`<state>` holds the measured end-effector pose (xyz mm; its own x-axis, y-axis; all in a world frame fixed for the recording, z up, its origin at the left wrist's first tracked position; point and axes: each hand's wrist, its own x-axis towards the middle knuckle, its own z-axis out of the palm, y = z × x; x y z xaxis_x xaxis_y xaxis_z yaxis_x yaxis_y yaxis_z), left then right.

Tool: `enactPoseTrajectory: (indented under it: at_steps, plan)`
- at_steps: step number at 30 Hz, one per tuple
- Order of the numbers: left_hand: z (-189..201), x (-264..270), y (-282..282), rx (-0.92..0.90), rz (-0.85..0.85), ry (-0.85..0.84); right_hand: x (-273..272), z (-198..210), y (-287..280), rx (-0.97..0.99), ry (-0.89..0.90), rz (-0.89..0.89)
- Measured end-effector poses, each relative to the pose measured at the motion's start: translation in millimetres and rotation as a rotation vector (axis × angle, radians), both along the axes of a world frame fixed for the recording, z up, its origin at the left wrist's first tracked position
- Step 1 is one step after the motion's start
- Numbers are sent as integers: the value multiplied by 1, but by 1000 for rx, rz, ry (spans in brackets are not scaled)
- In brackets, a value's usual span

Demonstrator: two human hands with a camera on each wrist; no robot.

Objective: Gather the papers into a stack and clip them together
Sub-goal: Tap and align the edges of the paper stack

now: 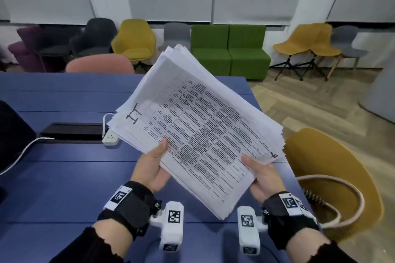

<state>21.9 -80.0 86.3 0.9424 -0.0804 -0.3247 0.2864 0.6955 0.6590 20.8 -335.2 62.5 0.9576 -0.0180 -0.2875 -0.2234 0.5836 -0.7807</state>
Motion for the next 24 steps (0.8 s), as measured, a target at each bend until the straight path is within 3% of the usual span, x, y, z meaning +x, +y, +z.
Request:
enactPoseTrajectory:
  at_steps: [3, 9, 12, 15, 20, 24]
  plan:
    - [-7, 6, 5, 24, -9, -11, 3, -2, 0, -27, -12, -20]
    - [-25, 21, 38, 120, 80, 15, 11, -3, -8, -376, -45, -113]
    - [-38, 29, 71, 216, 104, 0, 13, -9, -18, -442, -54, -80]
    - [-38, 30, 99, 380, 20, -48, 9, -4, -30, -457, -114, -42]
    - [-25, 21, 103, 523, -407, -59, 9, 3, -32, -554, -181, 0]
    - [-18, 24, 91, 487, -398, -81, 9, 7, -27, -627, -249, 74]
